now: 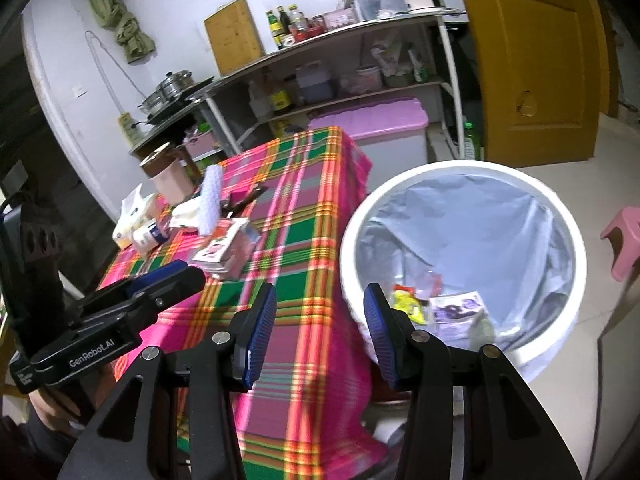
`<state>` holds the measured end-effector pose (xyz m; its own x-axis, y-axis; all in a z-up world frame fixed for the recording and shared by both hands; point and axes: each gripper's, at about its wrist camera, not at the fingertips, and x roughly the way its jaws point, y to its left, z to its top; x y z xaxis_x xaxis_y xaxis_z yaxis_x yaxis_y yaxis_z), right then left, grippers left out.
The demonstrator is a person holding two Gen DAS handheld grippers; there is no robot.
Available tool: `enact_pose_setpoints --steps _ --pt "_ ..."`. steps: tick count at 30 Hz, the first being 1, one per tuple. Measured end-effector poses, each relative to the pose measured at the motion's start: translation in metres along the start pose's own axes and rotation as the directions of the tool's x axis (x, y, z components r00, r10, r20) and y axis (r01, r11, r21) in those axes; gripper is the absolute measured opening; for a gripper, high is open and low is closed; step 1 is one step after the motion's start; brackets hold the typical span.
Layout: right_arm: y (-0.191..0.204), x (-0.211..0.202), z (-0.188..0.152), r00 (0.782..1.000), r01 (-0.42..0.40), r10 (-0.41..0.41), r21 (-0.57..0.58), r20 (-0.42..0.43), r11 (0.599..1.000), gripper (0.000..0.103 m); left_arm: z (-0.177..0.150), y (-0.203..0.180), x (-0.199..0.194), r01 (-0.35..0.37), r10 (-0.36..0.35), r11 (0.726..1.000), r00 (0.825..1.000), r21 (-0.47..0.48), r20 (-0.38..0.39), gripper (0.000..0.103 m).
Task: Collect trash
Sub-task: 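Withdraw both tools from the bin back over the table, then reach the right tool to the strawberry milk carton and close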
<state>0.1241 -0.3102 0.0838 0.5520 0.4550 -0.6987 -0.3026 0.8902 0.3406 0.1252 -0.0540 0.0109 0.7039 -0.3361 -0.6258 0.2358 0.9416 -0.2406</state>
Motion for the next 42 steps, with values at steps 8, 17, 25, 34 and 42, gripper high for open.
enact_pose_setpoints --steps 8,17,25,34,42 --pt "0.026 0.013 0.000 1.000 -0.020 0.019 -0.033 -0.020 0.999 0.050 -0.004 0.028 -0.017 -0.053 0.054 0.998 0.998 -0.043 0.025 0.041" --pt "0.053 0.034 0.005 0.999 -0.034 0.032 -0.067 -0.039 0.997 0.057 -0.008 0.069 -0.032 -0.122 0.128 0.986 0.991 -0.114 0.046 0.041" --pt "0.089 0.066 0.014 0.998 -0.035 0.028 -0.115 -0.061 0.993 0.058 -0.013 0.106 -0.045 -0.167 0.180 0.969 0.982 -0.183 0.059 0.041" --pt "0.123 0.108 0.020 0.996 0.003 -0.016 -0.153 -0.084 0.988 0.058 -0.016 0.137 -0.051 -0.180 0.199 0.957 0.978 -0.229 0.061 0.041" --pt "0.139 0.138 0.024 0.987 0.135 -0.149 -0.191 -0.063 0.972 0.059 -0.018 0.159 -0.051 -0.176 0.198 0.949 0.979 -0.261 0.058 0.041"
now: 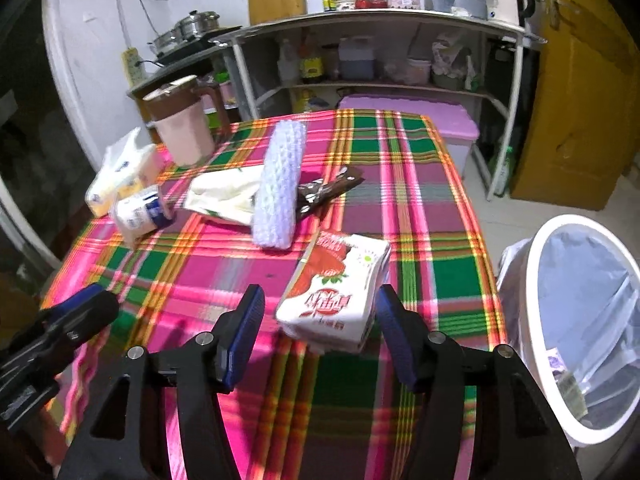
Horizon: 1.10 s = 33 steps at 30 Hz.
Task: Collect trash
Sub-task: 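Reach the right tool to the strawberry milk carton and close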
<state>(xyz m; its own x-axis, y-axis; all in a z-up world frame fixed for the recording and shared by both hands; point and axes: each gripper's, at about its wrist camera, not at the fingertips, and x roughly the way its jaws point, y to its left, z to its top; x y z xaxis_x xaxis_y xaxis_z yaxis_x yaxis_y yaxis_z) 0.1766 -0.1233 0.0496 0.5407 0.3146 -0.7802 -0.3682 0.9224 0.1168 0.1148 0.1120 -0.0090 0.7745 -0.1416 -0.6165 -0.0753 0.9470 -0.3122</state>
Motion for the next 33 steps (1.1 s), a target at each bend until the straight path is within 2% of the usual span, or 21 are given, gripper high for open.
enact_pose_setpoints --steps 2,4,10,13,15,17,33 --pt "0.000 0.007 0.002 0.999 0.032 -0.032 0.008 -0.002 0.999 0.059 0.001 0.002 0.001 0.002 -0.002 1.000 1.000 -0.002 -0.002 0.041" --pt "0.000 0.013 0.003 0.999 0.051 -0.051 0.005 -0.010 0.999 0.064 0.002 0.003 0.004 0.006 -0.006 1.000 1.000 0.000 -0.006 0.041" --pt "0.003 0.020 0.001 0.997 0.062 -0.062 -0.015 -0.034 0.998 0.065 0.004 -0.001 0.013 0.019 -0.018 1.000 1.000 0.007 -0.019 0.041" --pt "-0.005 0.024 -0.001 0.995 0.074 -0.073 0.017 -0.062 0.997 0.065 0.005 -0.003 0.018 0.022 -0.022 1.000 0.999 0.011 -0.025 0.041" --pt "-0.012 0.025 -0.001 0.996 0.062 -0.059 0.042 -0.071 0.997 0.064 0.006 -0.004 0.021 0.022 -0.022 1.000 0.999 0.014 -0.029 0.041" --pt "-0.017 0.022 -0.001 0.997 0.051 -0.048 0.056 -0.063 0.997 0.056 0.008 -0.005 0.024 0.022 -0.021 1.000 0.999 0.018 -0.034 0.041" --pt "-0.050 -0.012 -0.004 0.998 -0.059 0.057 0.071 0.031 0.996 0.056 0.036 -0.041 0.077 0.046 -0.042 0.997 0.996 0.058 -0.081 0.041"
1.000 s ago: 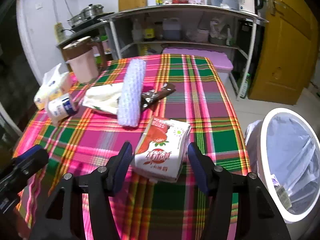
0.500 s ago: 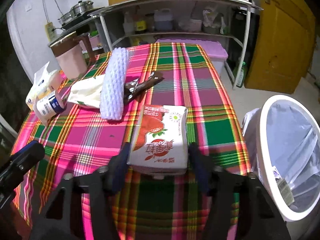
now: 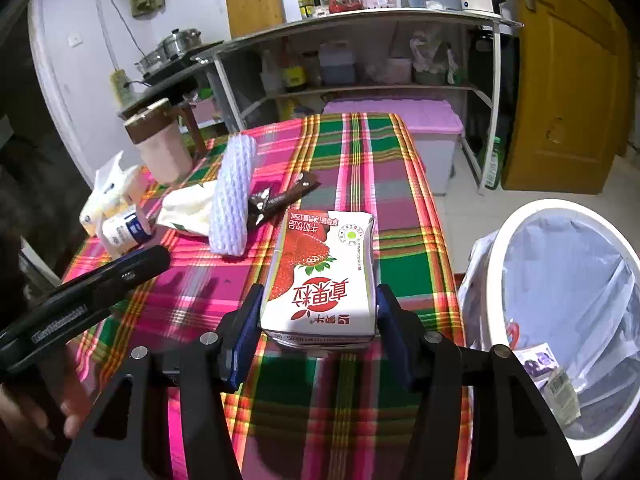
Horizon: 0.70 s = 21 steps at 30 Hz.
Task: Collect trash
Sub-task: 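Reach the right tool to the strawberry milk carton and close, then grasp the white foam net sleeve with the left tool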
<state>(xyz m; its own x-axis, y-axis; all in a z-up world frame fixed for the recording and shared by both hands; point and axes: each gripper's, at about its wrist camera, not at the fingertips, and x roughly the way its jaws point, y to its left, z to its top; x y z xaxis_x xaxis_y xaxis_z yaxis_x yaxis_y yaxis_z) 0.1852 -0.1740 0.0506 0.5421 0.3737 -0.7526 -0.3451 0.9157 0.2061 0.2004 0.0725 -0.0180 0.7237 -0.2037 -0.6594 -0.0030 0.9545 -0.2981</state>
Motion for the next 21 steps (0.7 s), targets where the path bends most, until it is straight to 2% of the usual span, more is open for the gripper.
enact_pose_setpoints --steps 12,17,21 --pt "-0.024 -0.007 0.002 0.999 -0.034 0.033 0.040 0.026 0.999 0.056 0.022 -0.016 0.058 -0.054 0.056 0.998 0.997 0.021 -0.062 0.041" --pt "-0.030 -0.005 0.003 0.999 -0.036 0.035 0.046 0.027 0.998 0.056 0.021 -0.016 0.070 -0.069 0.071 0.997 0.993 0.025 -0.091 0.026" --pt "-0.030 -0.007 0.002 0.999 -0.037 0.036 0.048 0.030 0.998 0.056 0.019 -0.014 0.071 -0.069 0.071 0.997 0.993 0.024 -0.093 0.021"
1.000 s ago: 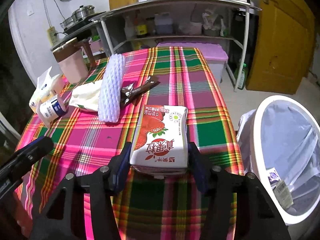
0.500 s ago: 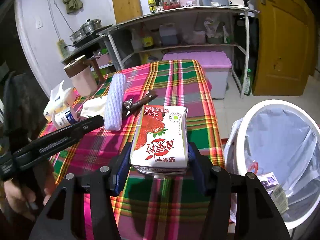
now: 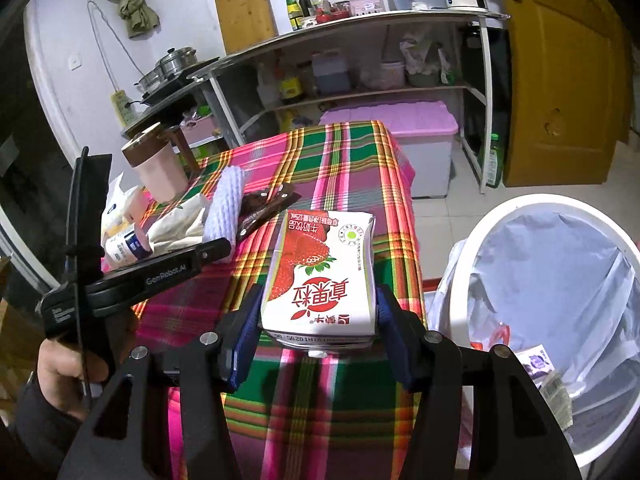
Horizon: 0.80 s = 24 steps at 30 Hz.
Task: Collect trash
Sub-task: 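Grasp the white foam net sleeve with the left tool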
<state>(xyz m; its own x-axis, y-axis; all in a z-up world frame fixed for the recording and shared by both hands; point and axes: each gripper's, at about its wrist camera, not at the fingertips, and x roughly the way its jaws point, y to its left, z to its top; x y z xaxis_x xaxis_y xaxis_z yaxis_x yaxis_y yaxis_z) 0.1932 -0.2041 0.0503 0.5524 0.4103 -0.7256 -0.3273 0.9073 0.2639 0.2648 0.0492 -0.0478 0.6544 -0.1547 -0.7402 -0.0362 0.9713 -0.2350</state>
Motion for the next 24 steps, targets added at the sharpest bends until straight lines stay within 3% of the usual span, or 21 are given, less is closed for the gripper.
enact_pose_setpoints --steps 9,24 --pt "0.003 -0.012 -0.001 1.000 0.003 -0.003 -0.015 0.022 1.000 0.056 -0.011 -0.008 -0.033 0.026 -0.027 0.999 0.998 0.027 0.054 0.019" --pt "0.001 -0.057 -0.017 0.999 0.019 -0.017 -0.037 0.048 0.999 0.056 -0.063 -0.034 -0.107 0.074 -0.081 0.995 0.991 0.072 0.103 0.019"
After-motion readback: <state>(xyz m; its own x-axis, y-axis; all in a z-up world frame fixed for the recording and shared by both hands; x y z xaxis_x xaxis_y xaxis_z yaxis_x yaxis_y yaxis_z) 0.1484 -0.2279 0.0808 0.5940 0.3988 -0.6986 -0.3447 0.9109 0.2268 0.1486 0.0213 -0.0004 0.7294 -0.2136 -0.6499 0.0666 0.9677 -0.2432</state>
